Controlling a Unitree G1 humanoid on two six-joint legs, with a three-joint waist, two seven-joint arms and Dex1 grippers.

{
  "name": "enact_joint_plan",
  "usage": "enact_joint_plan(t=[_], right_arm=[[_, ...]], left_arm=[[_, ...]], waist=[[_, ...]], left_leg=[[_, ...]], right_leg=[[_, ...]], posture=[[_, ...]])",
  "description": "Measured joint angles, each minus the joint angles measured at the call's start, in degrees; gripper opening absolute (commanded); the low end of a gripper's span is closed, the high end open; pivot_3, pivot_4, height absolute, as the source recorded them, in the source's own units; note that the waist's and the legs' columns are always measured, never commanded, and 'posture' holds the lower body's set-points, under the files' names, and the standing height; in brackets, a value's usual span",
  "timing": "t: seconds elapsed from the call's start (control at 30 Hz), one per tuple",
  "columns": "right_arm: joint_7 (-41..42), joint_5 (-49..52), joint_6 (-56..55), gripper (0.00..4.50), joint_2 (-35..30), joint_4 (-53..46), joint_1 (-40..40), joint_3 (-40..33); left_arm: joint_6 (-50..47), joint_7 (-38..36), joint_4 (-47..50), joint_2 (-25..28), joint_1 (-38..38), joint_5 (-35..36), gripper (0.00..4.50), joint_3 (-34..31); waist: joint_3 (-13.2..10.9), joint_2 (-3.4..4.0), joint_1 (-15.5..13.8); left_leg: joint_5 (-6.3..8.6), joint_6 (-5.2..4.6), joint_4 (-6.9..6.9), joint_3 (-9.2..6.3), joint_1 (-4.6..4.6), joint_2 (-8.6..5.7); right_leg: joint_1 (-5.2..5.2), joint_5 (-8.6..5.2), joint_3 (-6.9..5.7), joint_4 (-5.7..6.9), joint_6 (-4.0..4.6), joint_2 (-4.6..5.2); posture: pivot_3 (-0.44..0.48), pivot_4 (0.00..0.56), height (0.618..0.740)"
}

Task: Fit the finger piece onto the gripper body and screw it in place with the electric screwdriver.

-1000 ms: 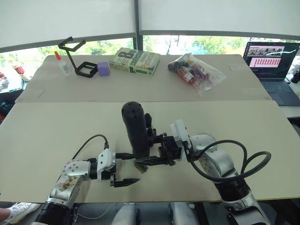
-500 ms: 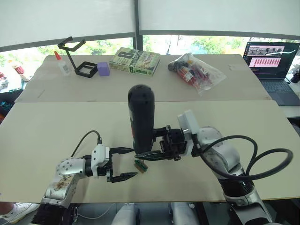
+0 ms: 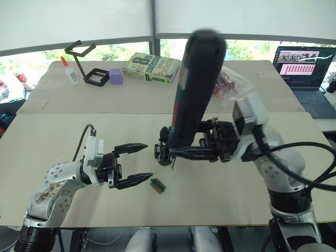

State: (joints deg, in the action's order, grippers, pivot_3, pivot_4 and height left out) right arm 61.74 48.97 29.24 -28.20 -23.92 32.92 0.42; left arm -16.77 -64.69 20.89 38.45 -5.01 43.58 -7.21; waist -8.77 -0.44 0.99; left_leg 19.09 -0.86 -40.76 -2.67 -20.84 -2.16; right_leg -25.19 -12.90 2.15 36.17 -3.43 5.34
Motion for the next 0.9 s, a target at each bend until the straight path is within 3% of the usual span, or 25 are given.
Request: enact_joint_plan(t=[0.53,0.9], right_arm=[[2.65,1.47,0.28,1.92,-3.36,5.26,7.95,-3.45],[7.01,-5.16,-6.34,1.92,2.58,15.85,15.37,-0.95]], left_arm=[[-0.82,3.55,-1.02,-1.60,-2.40,1.14,4.50,-2.02],[1.58,5.18,-3.01,-2.79,-1.27,-1.67,4.50,-3.85]], waist=[[0.00,0.00,-0.02],[0.00,0.00,0.12]], left_leg=[[-0.01,0.01,0.00,0.03,-0.03,-0.01],[-0.04,0.06,-0.01,0.04,-0.07,-0.01]], right_leg=[[-0.01,0.00,0.01,-0.03,0.00,0.00],[-0.09,0.01,0.00,0.00,0.01,0.02]], posture=[[0.000,0.150,0.740],[0.000,0.150,0.740]])
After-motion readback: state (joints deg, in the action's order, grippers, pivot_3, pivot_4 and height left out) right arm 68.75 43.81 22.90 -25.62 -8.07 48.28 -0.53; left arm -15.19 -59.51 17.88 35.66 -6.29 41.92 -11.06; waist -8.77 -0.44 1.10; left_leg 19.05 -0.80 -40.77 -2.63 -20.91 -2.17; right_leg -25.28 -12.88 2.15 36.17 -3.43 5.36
